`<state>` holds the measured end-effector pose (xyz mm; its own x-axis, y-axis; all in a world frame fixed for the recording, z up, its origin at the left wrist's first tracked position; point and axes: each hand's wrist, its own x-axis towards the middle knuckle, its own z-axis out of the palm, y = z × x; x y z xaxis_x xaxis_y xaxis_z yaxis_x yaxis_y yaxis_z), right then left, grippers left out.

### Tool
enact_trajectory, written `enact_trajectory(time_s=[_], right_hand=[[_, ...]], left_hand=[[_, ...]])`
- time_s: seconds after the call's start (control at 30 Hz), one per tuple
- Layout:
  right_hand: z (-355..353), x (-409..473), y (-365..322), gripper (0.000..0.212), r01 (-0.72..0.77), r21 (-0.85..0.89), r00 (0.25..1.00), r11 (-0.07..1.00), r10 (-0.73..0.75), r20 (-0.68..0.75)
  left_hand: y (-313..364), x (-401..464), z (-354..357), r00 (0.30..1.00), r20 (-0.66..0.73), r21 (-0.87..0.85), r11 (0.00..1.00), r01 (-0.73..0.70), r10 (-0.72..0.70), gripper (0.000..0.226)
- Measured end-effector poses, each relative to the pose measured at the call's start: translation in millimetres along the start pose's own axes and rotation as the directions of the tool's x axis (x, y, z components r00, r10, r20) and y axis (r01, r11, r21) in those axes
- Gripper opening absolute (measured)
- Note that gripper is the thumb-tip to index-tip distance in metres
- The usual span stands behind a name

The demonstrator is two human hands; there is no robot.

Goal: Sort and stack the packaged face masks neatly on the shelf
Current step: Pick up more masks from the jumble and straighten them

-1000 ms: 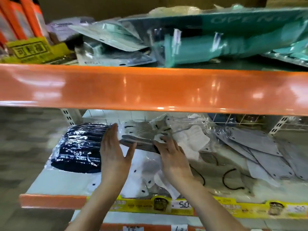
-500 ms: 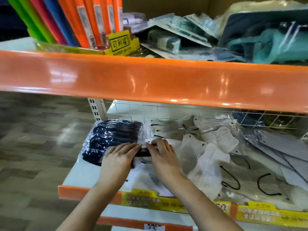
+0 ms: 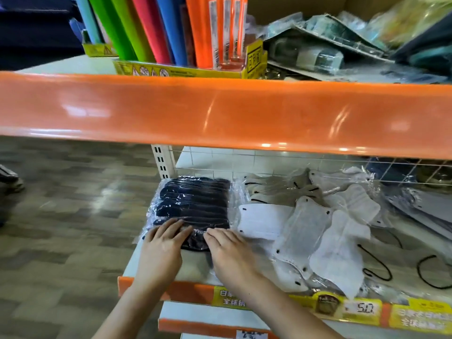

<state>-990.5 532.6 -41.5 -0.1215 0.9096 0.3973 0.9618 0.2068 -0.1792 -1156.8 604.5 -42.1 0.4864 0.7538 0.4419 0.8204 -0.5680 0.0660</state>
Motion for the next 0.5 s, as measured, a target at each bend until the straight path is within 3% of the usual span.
enact_trajectory(time_s=[0.13, 0.3, 0.5], right_hand=[[10, -3, -2, 0.029, -0.021, -0.038, 1.000, 0.999, 0.020, -0.013], [8, -4, -4, 0.042, -0.088, -0.052, 0.996, 0.995, 0.087, -0.013], [13, 0, -2, 0.042, -0.149, -0.081, 0.989, 0.985, 0.149, -0.005]], left_hand=[[-4, -12, 12, 0.986, 0.162, -0.015, 0.999, 0.034, -0.031, 0.055], [-8, -13, 15, 0.955, 0.295, -0.008, 1.000, -0.013, 0.014, 0.061], [-13, -5, 21, 0.953, 0.301, -0.058, 0.998, -0.011, 0.028, 0.068]])
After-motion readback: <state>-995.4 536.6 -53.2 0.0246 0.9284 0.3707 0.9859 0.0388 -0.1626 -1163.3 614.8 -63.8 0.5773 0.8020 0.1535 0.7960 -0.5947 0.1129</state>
